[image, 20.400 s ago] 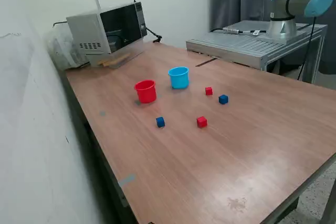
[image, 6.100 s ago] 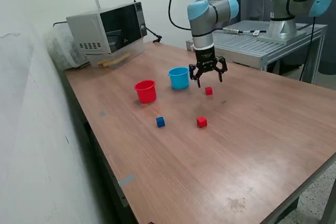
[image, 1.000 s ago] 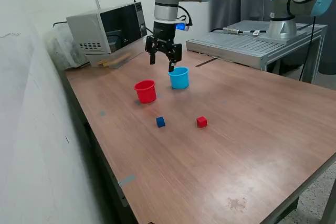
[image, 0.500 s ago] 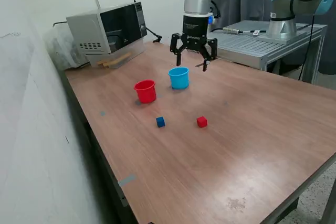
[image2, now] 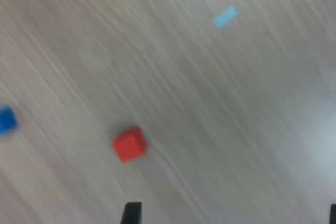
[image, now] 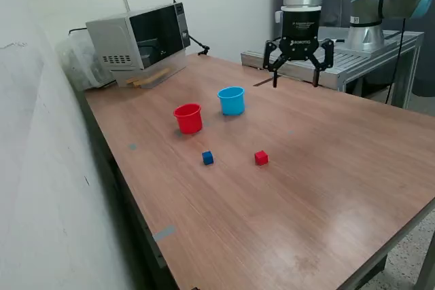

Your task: Place red objects in the red bin, and blue objects in the blue bin.

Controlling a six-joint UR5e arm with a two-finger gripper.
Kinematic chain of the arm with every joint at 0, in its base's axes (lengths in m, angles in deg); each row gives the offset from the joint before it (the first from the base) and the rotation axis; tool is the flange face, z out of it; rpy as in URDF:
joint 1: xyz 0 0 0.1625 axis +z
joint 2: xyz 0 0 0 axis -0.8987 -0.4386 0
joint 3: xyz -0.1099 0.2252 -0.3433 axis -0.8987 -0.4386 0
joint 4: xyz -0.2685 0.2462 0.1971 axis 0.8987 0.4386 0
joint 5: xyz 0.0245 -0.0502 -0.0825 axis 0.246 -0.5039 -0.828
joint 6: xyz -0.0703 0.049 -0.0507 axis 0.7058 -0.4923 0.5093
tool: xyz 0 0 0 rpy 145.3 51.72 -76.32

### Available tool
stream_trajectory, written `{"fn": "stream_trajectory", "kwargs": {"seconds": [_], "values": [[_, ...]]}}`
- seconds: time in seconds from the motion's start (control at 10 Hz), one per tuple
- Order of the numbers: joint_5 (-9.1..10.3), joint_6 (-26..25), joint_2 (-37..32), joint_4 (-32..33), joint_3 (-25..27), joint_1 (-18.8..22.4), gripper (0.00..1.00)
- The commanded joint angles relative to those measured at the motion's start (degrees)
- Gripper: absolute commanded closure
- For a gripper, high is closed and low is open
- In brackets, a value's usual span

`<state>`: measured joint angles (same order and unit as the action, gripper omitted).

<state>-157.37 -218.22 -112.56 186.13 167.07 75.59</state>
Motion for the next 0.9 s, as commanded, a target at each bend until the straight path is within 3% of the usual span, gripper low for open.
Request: {"fn": "stream_trajectory", "kwargs": {"seconds": [0.0, 0.1, 0.2, 0.5, 0.6, 0.7, 0.8], "values": [[10.61, 15.6, -2.2, -0.2, 1.8, 1.3, 0.00], [11.32, 15.3, -1.7, -0.1, 1.8, 1.4, 0.00], [13.24, 14.8, -1.2, -0.1, 1.5, 1.7, 0.00], [12.56, -15.2, 0.9, 1.5, 1.1, 1.4, 0.00], [10.91, -22.1, 0.9, 1.5, 1.5, 1.3, 0.00], [7.24, -34.0, 0.9, 1.5, 1.4, 1.7, 0.00], [6.50, -44.9, 0.9, 1.7, 1.0, 1.8, 0.00]]}}
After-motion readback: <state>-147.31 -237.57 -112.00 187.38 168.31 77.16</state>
